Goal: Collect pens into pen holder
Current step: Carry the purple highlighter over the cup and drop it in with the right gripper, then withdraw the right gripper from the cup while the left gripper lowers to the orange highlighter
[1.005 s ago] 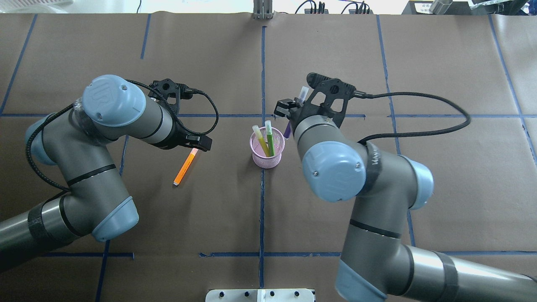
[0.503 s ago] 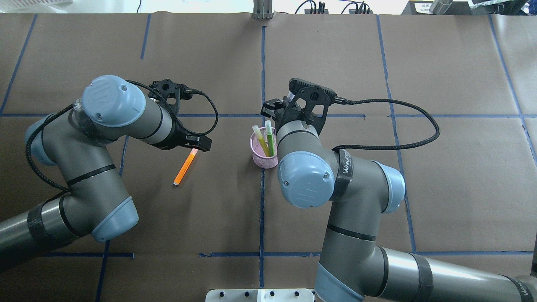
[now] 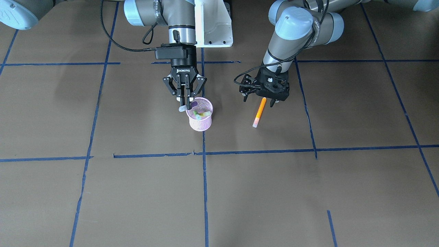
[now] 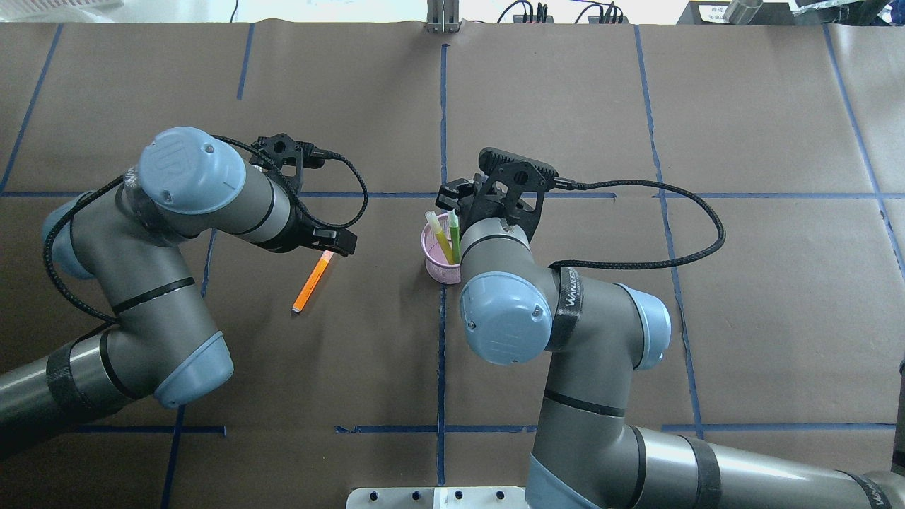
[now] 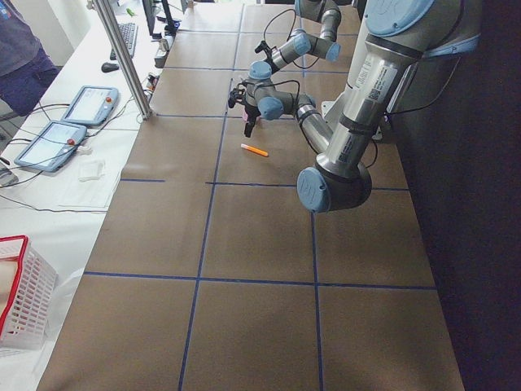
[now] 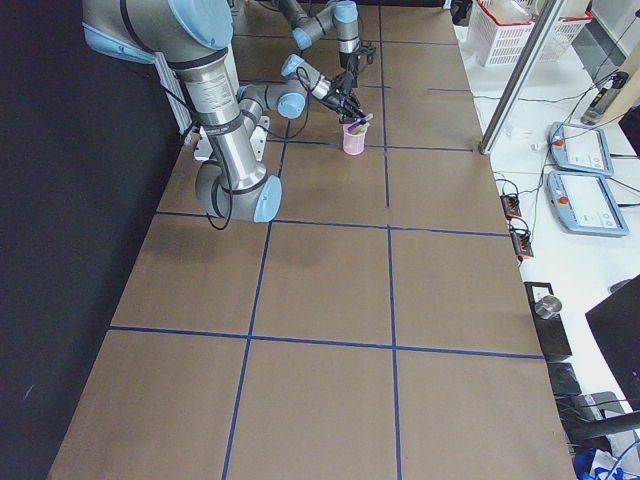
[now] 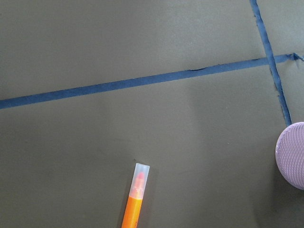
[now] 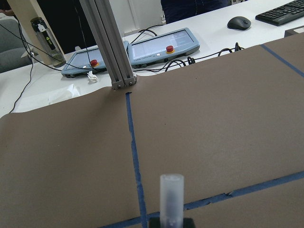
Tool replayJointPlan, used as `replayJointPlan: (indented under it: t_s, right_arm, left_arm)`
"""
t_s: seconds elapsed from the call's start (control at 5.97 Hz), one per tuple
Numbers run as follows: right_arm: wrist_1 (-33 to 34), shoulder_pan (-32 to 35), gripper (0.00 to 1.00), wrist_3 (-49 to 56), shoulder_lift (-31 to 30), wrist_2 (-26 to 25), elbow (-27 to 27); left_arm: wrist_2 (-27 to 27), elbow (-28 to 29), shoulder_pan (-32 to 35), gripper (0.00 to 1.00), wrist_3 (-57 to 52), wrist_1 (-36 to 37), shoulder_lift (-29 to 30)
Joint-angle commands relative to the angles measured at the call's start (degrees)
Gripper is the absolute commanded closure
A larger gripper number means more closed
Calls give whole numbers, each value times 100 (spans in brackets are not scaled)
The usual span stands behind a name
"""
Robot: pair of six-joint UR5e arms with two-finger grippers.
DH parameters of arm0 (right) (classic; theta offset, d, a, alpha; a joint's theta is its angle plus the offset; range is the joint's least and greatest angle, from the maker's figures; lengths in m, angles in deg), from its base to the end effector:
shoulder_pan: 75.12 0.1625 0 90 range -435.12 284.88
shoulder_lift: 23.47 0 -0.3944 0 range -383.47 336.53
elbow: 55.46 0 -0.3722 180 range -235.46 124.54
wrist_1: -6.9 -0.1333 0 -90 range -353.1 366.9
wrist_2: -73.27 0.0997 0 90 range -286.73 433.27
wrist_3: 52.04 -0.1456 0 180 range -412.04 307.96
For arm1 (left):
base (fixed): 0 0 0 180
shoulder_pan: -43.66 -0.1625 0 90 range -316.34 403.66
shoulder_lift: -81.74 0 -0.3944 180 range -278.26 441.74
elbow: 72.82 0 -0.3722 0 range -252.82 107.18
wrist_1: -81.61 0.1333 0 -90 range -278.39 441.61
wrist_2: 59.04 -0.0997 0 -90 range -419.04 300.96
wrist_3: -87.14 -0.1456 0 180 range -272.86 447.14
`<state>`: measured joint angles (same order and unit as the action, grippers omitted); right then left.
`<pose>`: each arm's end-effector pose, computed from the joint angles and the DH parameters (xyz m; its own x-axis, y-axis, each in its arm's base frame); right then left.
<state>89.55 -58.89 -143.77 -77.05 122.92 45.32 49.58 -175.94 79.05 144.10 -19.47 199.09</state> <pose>-0.5463 -0.3961 0.1899 0.5349 0.1797 0.8256 -0.7359 0.5792 0.3508 0.4669 -0.4382 0.2790 0.6130 0.1983 -0.7648 0.0128 0.9654 0.2606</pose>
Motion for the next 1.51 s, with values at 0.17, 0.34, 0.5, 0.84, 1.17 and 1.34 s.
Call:
replayJointPlan:
  t_s: [0.17, 0.34, 0.5, 0.84, 1.17, 1.34]
  right_arm:
    - [23, 222, 0, 76, 50, 410, 30]
    - [32, 519, 0, 276, 50, 1153, 82]
    - [41, 957, 0, 774, 41, 2153, 161]
    - [889, 1915, 0, 1749, 41, 4043, 555]
    - [990, 2446, 0, 2149, -12, 4964, 610]
    - [990, 2447, 0, 2168, -29, 4966, 610]
  left_arm:
    - [-7, 63, -14, 0, 0, 0, 15]
    - [-16, 116, -23, 0, 0, 0, 24]
    - [-16, 256, -40, 0, -9, -26, 77]
    - [-7, 791, -84, 10, 0, -52, 340]
    - [-7, 1030, -128, 14, -131, -70, 341]
    - [-7, 1135, -163, 15, -141, -88, 349]
